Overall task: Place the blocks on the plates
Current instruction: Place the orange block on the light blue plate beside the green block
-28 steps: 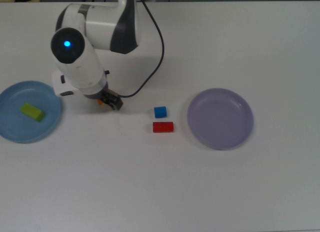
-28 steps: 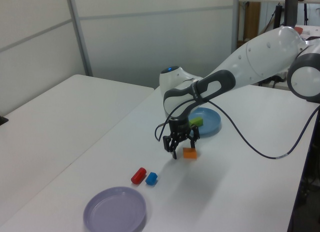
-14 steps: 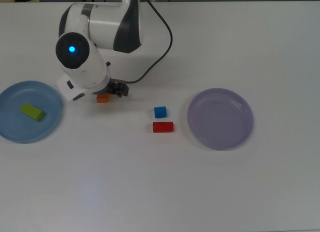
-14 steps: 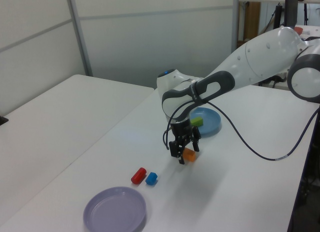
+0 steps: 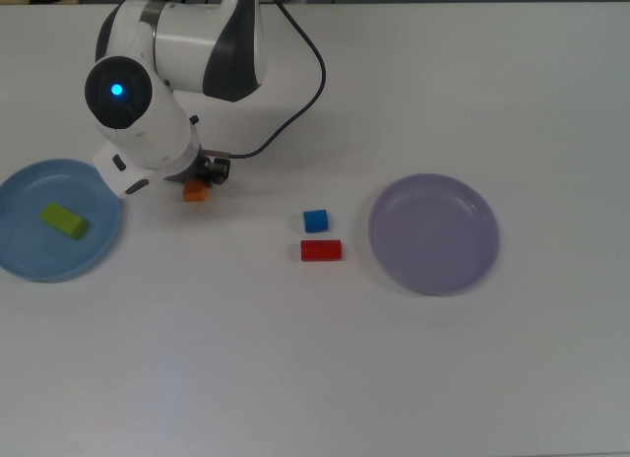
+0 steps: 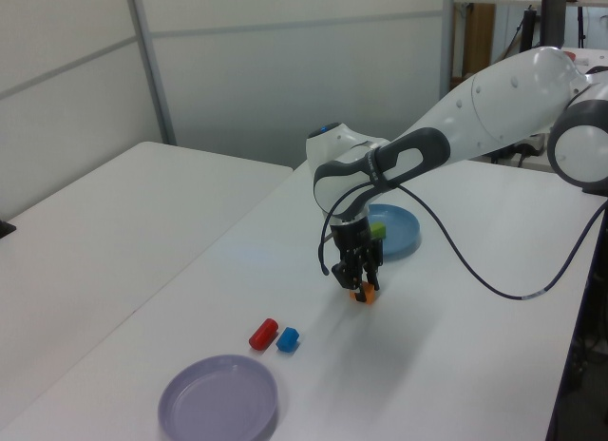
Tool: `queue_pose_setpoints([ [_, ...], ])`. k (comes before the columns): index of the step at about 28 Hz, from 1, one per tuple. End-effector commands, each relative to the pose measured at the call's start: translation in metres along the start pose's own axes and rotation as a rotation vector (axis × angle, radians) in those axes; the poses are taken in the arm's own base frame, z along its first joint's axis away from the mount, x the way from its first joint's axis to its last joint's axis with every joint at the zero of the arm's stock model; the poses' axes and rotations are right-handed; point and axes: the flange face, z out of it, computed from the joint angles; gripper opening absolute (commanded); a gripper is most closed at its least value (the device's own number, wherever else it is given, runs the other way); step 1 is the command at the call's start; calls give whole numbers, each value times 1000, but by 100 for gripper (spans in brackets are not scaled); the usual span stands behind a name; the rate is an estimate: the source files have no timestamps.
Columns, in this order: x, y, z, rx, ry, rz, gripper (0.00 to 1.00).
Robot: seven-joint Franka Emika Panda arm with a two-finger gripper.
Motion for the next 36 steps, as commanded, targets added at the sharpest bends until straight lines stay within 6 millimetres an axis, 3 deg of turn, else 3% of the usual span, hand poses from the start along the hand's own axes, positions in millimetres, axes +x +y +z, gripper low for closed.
queue_pose_setpoints([
  [1,4,1,-31,17,50,74,0],
  [5,10,15,-55,61,96,115,0],
  [6,12,26,-69,78,122,135,0],
  [10,15,51,-90,86,163,160,0],
  [12,15,79,-101,94,191,192,0],
  [16,13,118,-95,91,196,197,0],
  [24,31,158,-73,89,297,244,0],
  [29,34,170,-58,81,289,251,0],
  [33,33,174,-57,79,289,255,0],
  [34,33,175,-57,79,289,256,6],
  [35,33,175,-57,79,289,256,21],
  [36,33,175,-58,81,290,258,42],
])
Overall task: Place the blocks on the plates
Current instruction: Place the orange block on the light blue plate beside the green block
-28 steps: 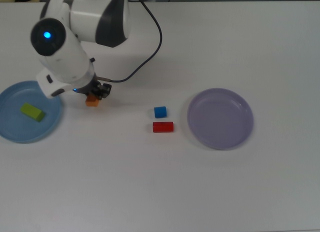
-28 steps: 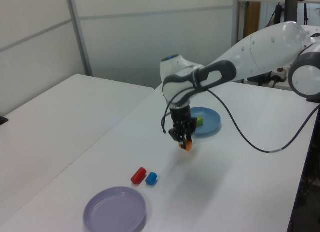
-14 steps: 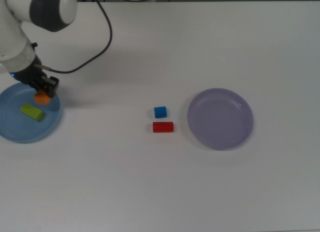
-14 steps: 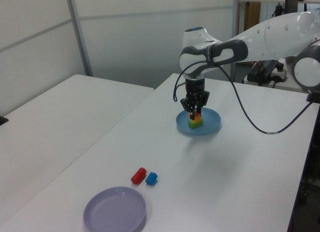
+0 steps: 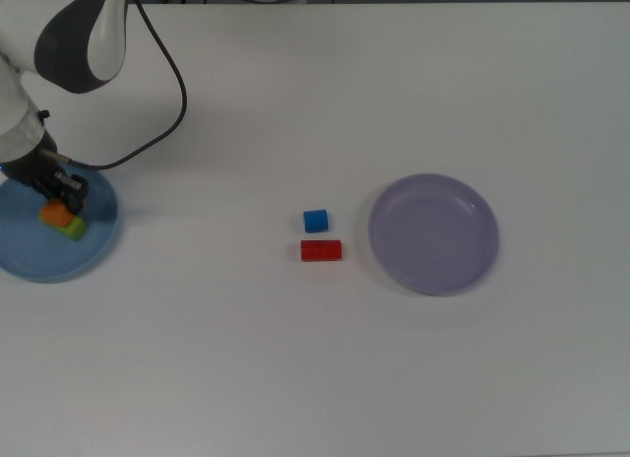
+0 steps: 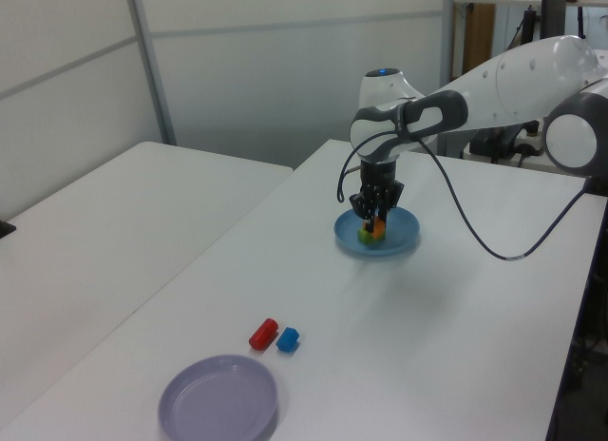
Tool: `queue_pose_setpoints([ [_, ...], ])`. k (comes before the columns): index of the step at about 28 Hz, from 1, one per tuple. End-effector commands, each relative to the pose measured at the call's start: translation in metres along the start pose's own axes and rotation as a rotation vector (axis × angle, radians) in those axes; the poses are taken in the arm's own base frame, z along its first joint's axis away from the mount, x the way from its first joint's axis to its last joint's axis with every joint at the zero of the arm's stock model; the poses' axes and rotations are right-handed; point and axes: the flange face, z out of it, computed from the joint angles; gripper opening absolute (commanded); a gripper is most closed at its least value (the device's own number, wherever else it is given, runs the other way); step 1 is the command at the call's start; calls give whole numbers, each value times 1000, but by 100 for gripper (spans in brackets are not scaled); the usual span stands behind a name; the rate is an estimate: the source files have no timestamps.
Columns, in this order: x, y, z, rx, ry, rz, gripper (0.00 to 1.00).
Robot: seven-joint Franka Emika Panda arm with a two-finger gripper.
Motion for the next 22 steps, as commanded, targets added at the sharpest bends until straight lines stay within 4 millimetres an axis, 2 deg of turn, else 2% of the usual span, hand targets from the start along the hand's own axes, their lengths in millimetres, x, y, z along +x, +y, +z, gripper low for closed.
queue_pose_setpoints([
  [1,1,3,-4,10,16,-4,63],
  [3,1,3,-4,7,13,-1,100],
  [8,0,-3,-11,8,19,-6,100],
  [14,-3,-23,-31,24,35,0,100],
  [15,-5,-39,-34,27,32,-6,100],
  [20,-14,-91,-34,33,13,-46,100],
  [21,-20,-117,-31,33,3,-84,100],
  [22,-23,-132,-30,34,1,-112,100],
])
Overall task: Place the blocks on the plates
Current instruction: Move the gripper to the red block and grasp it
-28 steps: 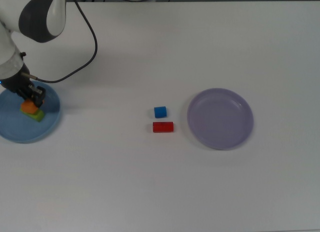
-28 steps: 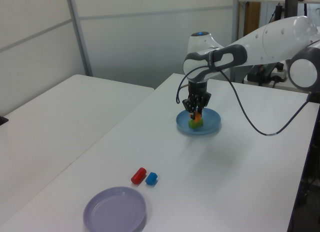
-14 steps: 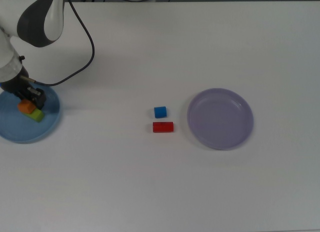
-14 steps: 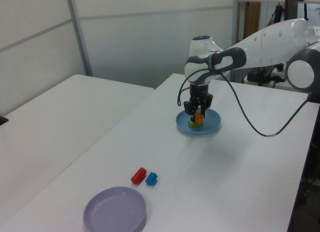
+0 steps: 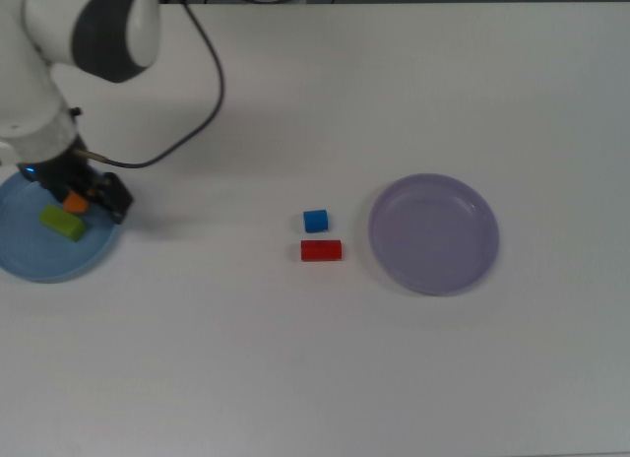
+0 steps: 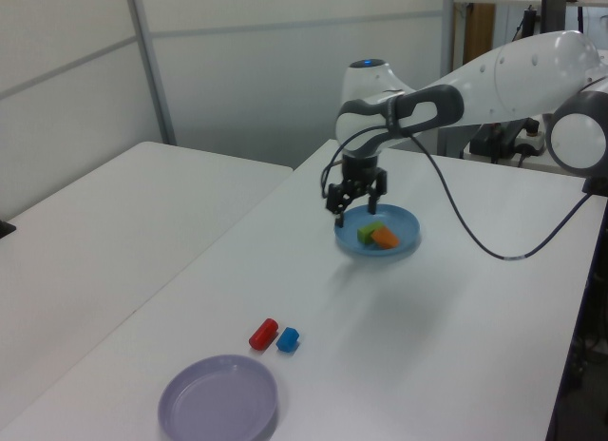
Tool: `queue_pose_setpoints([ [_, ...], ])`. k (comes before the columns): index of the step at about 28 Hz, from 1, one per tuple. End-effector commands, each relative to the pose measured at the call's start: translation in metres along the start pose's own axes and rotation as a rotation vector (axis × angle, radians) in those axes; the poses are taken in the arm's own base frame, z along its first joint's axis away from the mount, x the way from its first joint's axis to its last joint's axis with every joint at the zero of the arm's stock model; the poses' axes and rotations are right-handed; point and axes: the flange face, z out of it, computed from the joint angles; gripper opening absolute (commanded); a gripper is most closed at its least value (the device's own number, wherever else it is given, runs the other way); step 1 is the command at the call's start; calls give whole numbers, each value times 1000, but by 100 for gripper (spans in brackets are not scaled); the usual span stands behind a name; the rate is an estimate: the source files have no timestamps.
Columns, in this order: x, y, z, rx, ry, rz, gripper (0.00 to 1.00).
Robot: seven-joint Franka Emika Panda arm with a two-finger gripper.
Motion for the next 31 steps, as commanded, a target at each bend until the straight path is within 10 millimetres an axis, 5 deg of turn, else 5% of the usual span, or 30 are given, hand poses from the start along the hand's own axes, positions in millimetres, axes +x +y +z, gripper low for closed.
queue_pose_setpoints([
  [1,-18,-81,3,13,-38,-87,100],
  [4,-31,-135,11,8,-51,-173,100],
  [15,-67,-233,25,10,-59,-334,100],
  [31,-85,-282,73,-48,-28,-477,100],
])
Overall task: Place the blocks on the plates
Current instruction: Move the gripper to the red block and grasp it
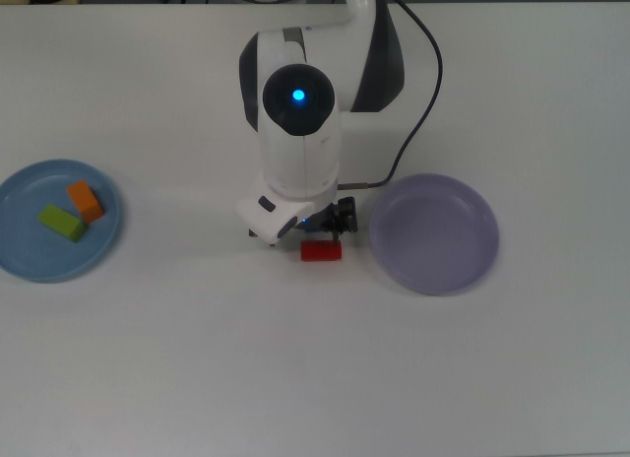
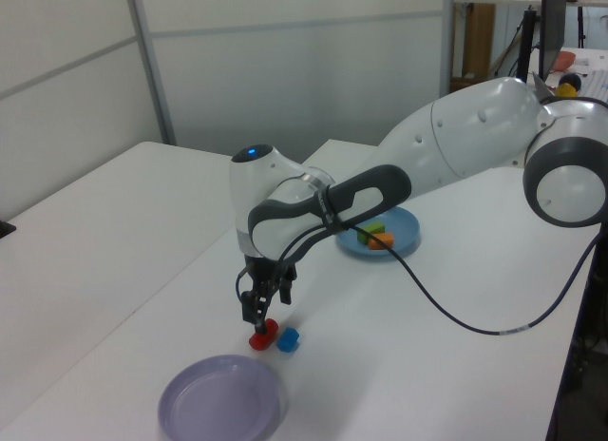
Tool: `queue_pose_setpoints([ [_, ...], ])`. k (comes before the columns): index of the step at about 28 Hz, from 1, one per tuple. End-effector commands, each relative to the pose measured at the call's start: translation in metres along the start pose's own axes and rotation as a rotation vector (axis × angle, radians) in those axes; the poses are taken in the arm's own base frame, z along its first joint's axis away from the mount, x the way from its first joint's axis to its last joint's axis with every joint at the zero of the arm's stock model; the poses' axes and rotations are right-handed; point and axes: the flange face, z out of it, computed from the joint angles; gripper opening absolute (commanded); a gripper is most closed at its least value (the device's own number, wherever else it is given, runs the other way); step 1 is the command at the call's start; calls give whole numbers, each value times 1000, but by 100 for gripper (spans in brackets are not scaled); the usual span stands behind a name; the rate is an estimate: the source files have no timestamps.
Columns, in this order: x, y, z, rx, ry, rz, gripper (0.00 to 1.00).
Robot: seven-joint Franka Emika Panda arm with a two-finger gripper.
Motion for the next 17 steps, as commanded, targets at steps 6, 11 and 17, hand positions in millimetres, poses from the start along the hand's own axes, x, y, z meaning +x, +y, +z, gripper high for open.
queue_pose_setpoints([
  [6,2,-4,5,-15,29,-37,100],
  [11,2,-9,5,-14,28,-44,100],
  [17,1,-12,4,-10,28,-43,100],
])
